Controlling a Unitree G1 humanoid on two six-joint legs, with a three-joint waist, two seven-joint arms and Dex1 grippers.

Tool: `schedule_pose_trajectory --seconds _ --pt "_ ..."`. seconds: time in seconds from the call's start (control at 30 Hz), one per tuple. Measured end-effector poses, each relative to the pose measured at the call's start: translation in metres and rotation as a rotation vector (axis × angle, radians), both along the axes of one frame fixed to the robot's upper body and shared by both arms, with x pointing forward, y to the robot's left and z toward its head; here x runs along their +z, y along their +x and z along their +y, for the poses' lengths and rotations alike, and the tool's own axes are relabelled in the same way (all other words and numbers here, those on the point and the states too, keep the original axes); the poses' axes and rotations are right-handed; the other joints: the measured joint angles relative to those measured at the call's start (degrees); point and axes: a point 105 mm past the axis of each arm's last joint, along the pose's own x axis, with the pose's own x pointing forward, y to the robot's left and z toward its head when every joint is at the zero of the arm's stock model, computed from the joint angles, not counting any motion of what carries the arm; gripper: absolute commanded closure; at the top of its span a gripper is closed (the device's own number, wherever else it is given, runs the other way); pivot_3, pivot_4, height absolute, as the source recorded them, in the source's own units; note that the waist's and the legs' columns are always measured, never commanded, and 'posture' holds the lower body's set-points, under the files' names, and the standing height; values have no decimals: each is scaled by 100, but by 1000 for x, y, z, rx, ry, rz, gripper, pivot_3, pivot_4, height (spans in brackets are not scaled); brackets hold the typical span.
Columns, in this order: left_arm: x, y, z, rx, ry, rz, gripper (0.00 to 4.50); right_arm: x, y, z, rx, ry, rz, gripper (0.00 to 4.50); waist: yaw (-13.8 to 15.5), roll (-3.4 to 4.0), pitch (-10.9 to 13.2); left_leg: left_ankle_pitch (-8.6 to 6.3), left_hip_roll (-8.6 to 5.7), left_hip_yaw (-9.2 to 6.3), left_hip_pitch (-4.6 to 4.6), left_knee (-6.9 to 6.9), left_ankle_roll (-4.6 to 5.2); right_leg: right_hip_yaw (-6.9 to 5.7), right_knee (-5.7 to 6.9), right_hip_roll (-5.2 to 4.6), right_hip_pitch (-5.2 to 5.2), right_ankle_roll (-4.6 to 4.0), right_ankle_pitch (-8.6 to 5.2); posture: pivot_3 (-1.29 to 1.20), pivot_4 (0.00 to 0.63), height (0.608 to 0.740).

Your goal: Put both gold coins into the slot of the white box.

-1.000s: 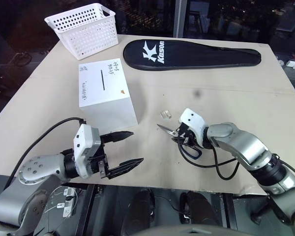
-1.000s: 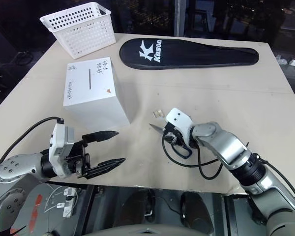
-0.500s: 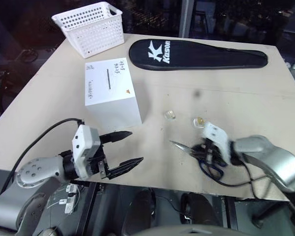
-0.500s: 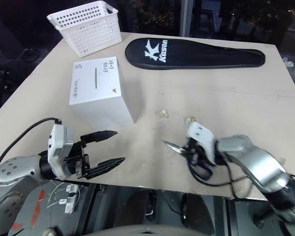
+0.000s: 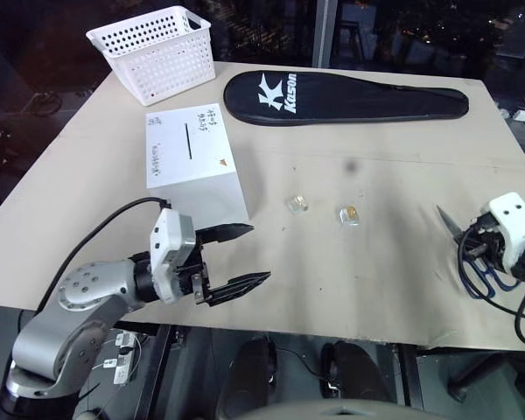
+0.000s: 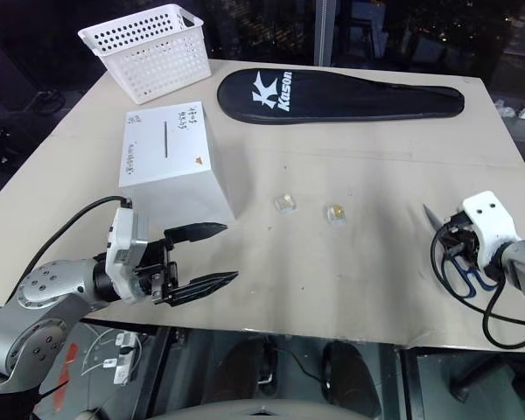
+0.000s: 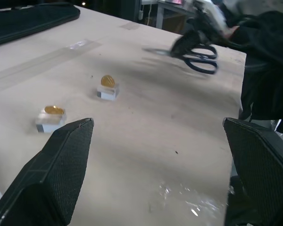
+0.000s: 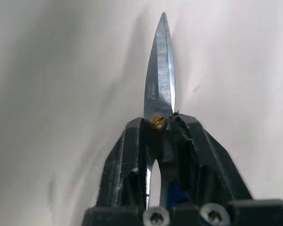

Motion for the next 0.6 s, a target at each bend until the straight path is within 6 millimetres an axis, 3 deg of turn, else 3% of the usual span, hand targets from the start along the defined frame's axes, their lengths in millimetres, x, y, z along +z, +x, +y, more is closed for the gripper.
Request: schedule_pose_trajectory --seconds 0.1,0.2,0.37,0.43,0.5,0.6 --pt "1 4 1 2 -2 -1 0 2 6 2 -26 10 -12 1024 36 3 2 0 -1 1 -3 -16 -1 6 -2 29 -5 -9 8 0 150 740" --pt "1 4 2 4 -2 -1 0 17 6 19 16 72 -43 1024 42 3 2 0 -1 3 -3 -18 -1 5 -5 31 -4 13 13 0 150 740" --pt "0 3 3 15 -2 3 0 60 12 85 193 238 -156 1024 -28 0 2 0 3 0 2 -16 -1 1 -4 30 -2 30 1 0 150 740" --pt "0 4 3 15 -2 2 0 57 16 107 210 290 -144 1551 -45 -1 1 0 4 -1 3 -15 -1 1 -1 26 -2 11 -7 0 150 740" --pt "1 4 3 18 -3 -2 0 42 17 132 232 331 -90 2174 -35 0 2 1 2 -4 -1 -13 -2 3 2 24 -2 -1 0 0 150 740" --pt "2 5 2 22 -3 -9 0 26 13 154 264 333 -25 2174 -29 1 2 0 -7 0 -6 -13 -1 1 1 17 -3 -9 5 0 150 740"
